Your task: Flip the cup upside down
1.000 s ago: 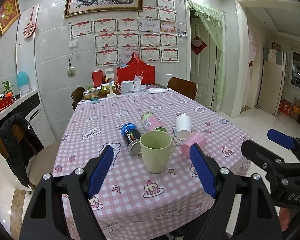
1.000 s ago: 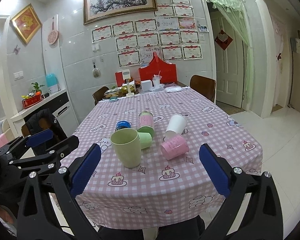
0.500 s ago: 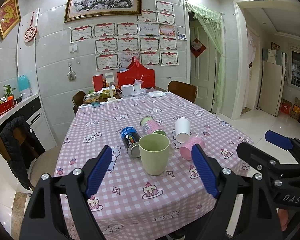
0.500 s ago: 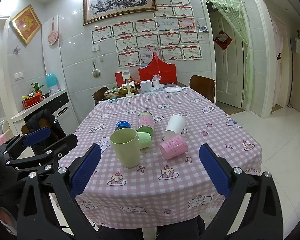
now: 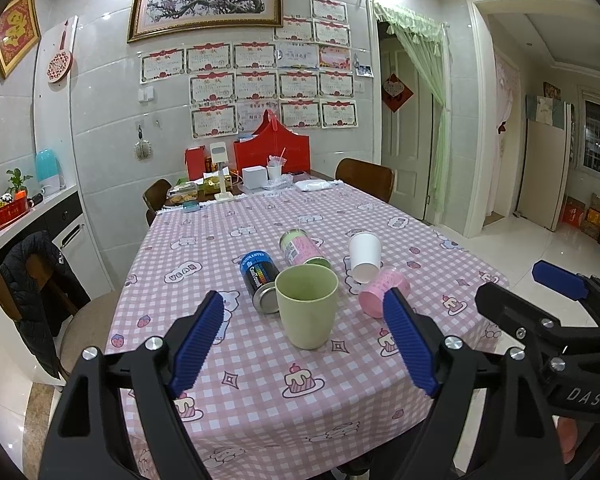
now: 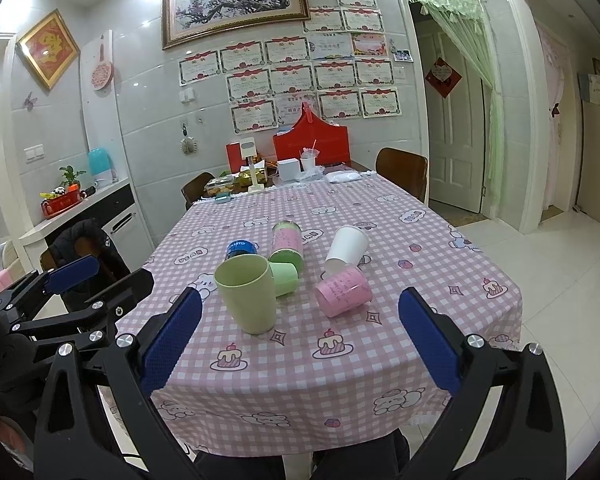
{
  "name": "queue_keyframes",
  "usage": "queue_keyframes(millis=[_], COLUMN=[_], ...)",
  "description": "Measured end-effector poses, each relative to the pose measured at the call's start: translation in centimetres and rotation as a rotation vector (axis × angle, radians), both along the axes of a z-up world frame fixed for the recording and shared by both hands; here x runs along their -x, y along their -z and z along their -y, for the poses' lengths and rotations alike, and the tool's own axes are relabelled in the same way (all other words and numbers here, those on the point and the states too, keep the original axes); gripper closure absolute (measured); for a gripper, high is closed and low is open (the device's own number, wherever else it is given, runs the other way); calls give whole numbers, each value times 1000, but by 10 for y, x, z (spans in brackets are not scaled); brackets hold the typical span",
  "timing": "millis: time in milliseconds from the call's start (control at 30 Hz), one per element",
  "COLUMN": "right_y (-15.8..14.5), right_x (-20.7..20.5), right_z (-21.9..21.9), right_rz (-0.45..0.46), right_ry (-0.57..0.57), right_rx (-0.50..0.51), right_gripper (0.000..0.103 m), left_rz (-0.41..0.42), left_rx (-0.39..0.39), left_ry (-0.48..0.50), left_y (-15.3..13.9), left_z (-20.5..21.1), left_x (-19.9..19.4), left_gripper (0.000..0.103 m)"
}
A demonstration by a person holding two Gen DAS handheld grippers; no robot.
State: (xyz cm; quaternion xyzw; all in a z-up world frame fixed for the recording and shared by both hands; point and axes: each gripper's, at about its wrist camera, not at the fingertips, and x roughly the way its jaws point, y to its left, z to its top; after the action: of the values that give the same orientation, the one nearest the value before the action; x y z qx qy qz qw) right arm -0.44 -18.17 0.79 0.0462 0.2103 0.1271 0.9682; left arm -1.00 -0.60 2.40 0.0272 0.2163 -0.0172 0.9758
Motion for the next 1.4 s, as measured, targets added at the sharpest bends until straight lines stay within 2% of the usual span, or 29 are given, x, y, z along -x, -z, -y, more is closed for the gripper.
queue_keyframes(millis=[1400], right_y=[5], right_x=[-8], right_z=[0], right_rz=[-25], right_ry=[2], right_rx=[-12], right_gripper=[8], left_rz=[-33], left_rx=[0], left_ry=[-16], left_y=[7], left_z=[-2], left_x=[-9], left_gripper=[21])
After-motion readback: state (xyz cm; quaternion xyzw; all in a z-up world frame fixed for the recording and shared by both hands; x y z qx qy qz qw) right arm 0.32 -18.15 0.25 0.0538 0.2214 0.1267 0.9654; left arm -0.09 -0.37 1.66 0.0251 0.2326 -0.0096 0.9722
